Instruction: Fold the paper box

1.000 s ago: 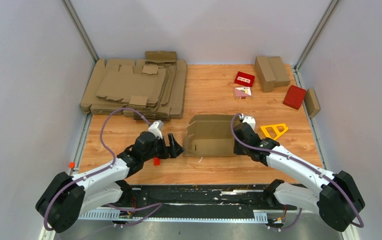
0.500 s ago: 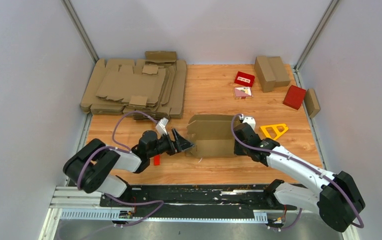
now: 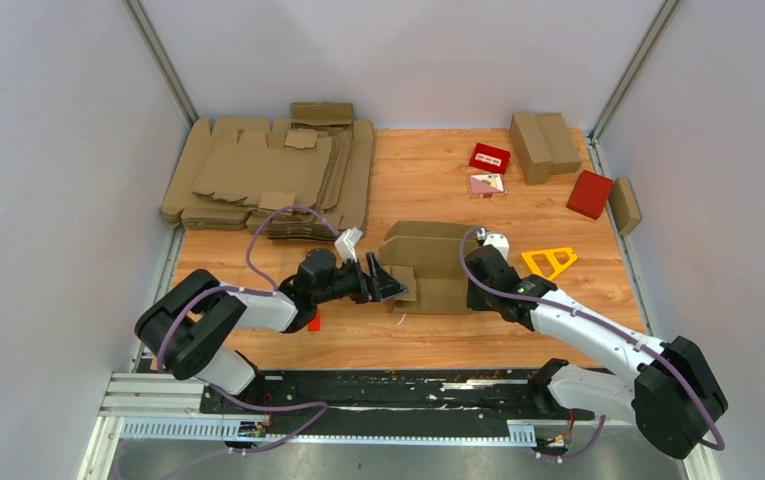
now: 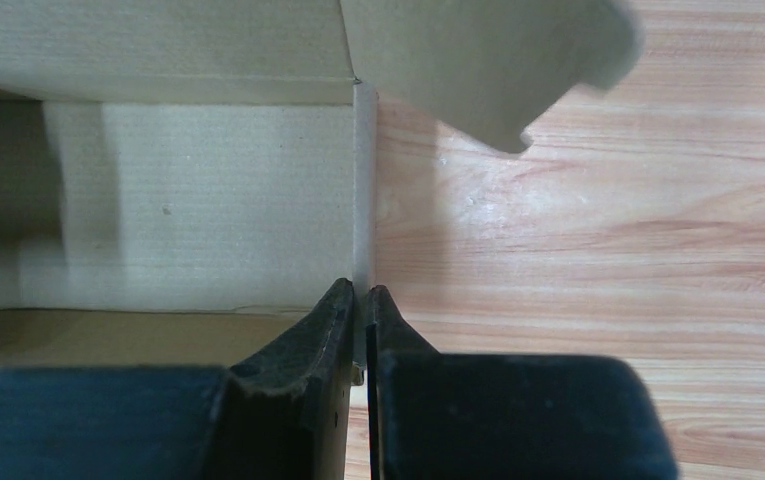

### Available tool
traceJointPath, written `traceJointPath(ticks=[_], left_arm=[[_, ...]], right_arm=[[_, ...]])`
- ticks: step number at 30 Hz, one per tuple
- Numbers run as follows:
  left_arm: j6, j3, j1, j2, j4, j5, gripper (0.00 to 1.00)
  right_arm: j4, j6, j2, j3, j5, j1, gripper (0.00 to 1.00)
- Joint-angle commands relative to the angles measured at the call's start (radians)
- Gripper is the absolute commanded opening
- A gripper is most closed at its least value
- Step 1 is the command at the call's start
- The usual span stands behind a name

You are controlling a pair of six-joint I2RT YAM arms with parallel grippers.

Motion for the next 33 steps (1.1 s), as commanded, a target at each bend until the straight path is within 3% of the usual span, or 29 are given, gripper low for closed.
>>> traceJointPath(ticks=[1,12,20,24,28,33], left_arm=[[0.181,0.109,-0.050,-0.075,-0.329,-0.088,0.87],[0.273,0.243,-0.075,-0.041,-0.601,-0.184,0.62],[0.358,0.383,-0.125,0.029,-0.807,-0.306,0.53],[0.405,0.457,-0.147,0.080,-0.920,-0.400,0.41],[0.453,0.537,-0.178,0.123,-1.044,-0.536,0.20],[0.482,0.595,-0.211,0.156,-1.139,-0.670,0.02]], right_arm=[[0.062,0.002,0.000,0.006,-0.028,0.009,0.01],[0.067,0.012,0.004,0.006,-0.034,0.008,0.01],[0.069,0.046,0.009,0.007,-0.032,0.036,0.01],[0.039,0.109,0.036,0.029,0.038,0.099,0.02],[-0.015,0.167,0.089,0.078,0.144,0.186,0.02],[-0.025,0.174,0.155,0.109,0.167,0.215,0.02]])
